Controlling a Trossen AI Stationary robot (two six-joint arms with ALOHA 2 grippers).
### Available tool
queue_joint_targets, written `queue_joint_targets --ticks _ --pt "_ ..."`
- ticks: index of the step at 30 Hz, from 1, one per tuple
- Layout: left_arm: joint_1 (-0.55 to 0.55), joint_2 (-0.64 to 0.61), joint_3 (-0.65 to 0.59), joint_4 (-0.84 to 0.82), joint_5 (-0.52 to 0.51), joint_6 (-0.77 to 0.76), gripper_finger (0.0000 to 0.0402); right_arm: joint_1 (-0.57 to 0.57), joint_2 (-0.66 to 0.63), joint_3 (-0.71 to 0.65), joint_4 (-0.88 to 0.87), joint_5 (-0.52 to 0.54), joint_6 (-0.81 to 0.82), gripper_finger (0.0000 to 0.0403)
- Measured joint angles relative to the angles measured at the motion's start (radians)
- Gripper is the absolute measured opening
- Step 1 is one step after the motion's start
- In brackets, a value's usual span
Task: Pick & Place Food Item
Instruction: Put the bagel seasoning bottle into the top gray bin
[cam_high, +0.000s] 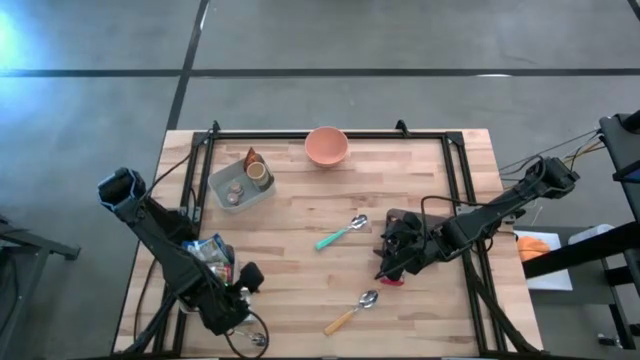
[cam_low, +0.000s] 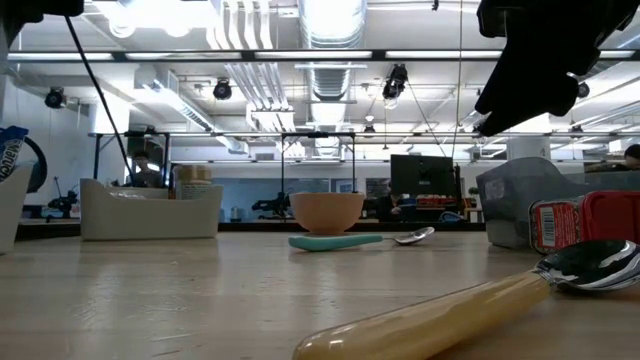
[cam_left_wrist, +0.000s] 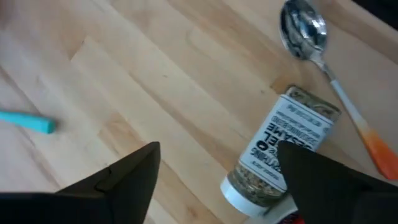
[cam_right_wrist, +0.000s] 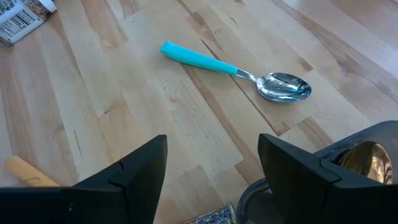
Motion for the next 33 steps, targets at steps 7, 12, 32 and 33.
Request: queue_joint_targets --ticks 7,12,32,33 --pt "0.0 0.0 -0.029 0.129 0.058 -0.034 0.0346 0.0 0.0 0.0 0.0 -0.001 0.001 0.0248" --pt "-0.004 0.029 -0.046 0.168 0.113 -0.046 0.0346 0.002 0.0 -0.001 0.0 -0.002 0.005 0.0248" --pt "-0.03 0.189 -0.046 0.127 0.194 0.11 0.0345 0.04 0.0 -0.003 0.025 0.0 0.009 0.0248" --pt "-0.03 0.195 -0.046 0.126 0.194 0.13 0.0345 0.04 0.0 -0.003 0.026 0.0 0.01 0.0248"
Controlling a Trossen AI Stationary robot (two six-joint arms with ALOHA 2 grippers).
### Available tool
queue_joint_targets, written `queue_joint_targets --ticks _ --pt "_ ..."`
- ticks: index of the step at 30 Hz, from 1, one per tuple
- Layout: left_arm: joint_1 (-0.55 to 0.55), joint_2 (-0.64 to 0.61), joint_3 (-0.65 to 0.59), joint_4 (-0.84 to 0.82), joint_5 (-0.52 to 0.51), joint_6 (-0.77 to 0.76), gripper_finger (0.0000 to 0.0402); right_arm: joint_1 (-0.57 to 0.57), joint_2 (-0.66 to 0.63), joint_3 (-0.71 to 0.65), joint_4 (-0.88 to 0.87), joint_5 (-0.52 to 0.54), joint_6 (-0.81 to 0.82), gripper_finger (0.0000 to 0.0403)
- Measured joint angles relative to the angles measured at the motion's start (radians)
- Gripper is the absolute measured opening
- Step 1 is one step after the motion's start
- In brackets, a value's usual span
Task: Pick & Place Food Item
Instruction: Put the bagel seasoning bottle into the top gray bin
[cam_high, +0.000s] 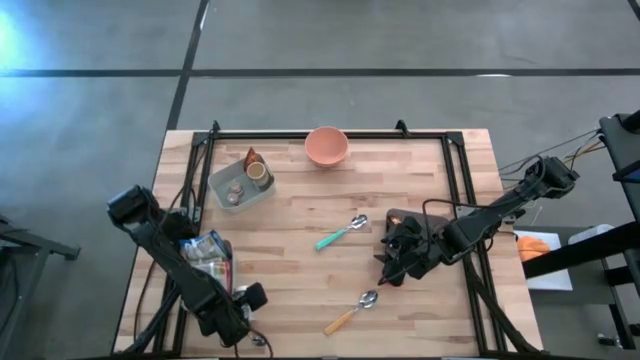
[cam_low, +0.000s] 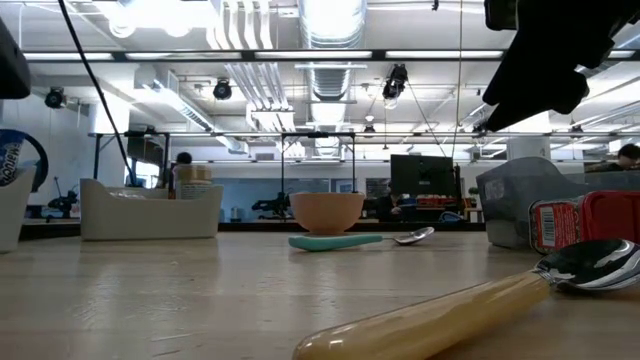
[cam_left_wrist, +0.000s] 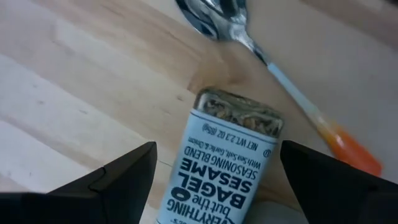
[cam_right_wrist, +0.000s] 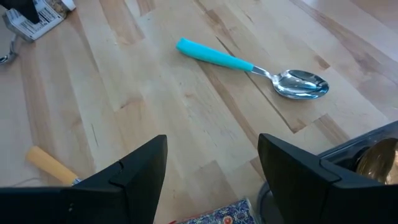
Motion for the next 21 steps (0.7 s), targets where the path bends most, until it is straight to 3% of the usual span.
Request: queue_joint_targets --ticks 9,21 --pt "0.0 0.047 0.0 -0.003 -0.057 0.089 0.0336 0.0 0.0 0.0 0.004 0.001 0.0 0.0248" --pt "0.001 0.062 0.0 0.027 -0.115 0.191 0.0208 0.0 0.0 -0.003 0.014 0.003 0.0 0.0248"
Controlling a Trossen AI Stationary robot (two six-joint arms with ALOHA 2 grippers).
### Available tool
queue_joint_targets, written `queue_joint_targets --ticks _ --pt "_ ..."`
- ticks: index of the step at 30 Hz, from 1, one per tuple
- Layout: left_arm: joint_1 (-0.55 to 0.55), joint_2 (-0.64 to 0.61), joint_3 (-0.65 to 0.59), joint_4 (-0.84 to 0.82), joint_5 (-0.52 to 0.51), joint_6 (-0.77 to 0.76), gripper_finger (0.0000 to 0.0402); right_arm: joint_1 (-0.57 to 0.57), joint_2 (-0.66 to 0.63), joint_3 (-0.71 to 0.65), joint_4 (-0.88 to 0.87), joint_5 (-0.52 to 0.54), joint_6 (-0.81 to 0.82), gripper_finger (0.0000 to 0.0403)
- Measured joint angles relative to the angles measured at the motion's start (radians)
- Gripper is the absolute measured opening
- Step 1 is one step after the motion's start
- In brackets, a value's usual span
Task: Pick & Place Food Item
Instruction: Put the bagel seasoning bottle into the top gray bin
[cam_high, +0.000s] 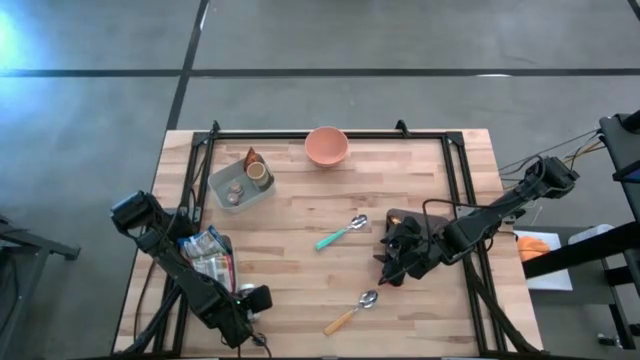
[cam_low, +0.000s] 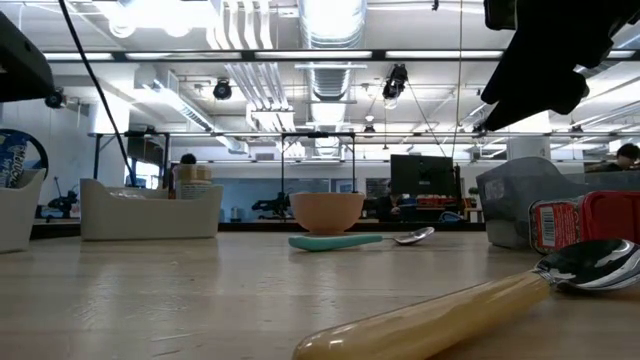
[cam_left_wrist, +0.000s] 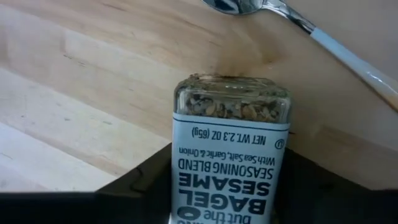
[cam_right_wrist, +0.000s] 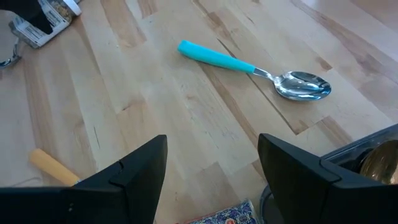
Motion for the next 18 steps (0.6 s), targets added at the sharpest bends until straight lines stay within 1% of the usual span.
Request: queue_joint_targets --ticks 4,12,18 --pt "0.0 -0.001 0.0 0.0 -0.001 -0.001 0.0191 0.0 0.0 0.0 0.003 0.0 0.0 0.0248" --pt "0.0 -0.001 0.0 0.026 -0.028 -0.008 0.0199 0.0 0.0 0.0 0.007 0.0 0.0 0.0248" --pt "0.004 -0.001 0.037 0.027 -0.084 -0.022 0.0191 0.0 0.0 0.0 0.011 0.005 -0.004 0.0248"
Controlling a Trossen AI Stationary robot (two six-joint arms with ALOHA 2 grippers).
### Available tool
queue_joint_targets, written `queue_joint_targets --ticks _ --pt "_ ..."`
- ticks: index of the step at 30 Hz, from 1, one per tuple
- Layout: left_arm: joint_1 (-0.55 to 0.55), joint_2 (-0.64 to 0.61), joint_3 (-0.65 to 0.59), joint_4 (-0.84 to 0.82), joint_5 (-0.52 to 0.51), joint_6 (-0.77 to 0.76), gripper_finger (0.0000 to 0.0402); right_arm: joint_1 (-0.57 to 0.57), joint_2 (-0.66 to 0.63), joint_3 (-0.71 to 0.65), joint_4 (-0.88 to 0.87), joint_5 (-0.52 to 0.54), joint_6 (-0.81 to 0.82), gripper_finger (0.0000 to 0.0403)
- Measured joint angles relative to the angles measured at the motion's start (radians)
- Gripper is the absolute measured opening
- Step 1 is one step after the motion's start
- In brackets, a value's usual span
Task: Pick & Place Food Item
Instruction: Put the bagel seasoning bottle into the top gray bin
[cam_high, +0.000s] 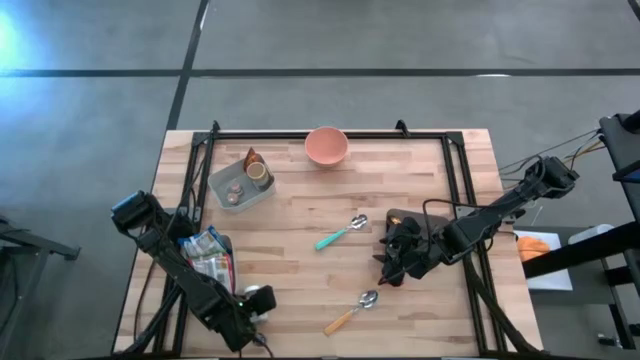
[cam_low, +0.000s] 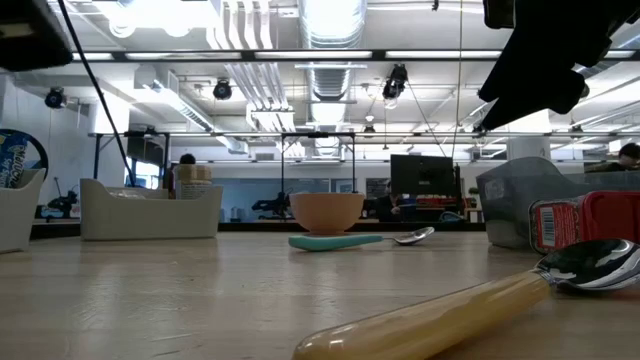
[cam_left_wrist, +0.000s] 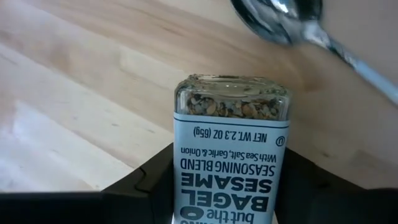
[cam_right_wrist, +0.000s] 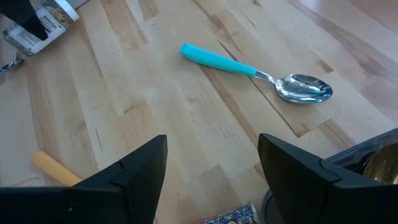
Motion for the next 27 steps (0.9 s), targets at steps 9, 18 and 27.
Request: queue_joint_targets --ticks 9,18,27 --pt "0.065 -0.045 0.056 0.013 -0.014 -0.182 0.0196 0.0 0.0 -0.001 0.035 0.004 -0.043 0.0248" --pt "0.227 -0.155 0.068 0.155 -0.126 -0.628 0.0195 0.015 0.0 -0.002 0.34 0.003 -0.507 0.0248" --pt "0.436 -0.187 0.121 0.162 -0.12 -0.846 0.0195 0.022 0.001 0.028 0.405 0.003 -0.652 0.0248"
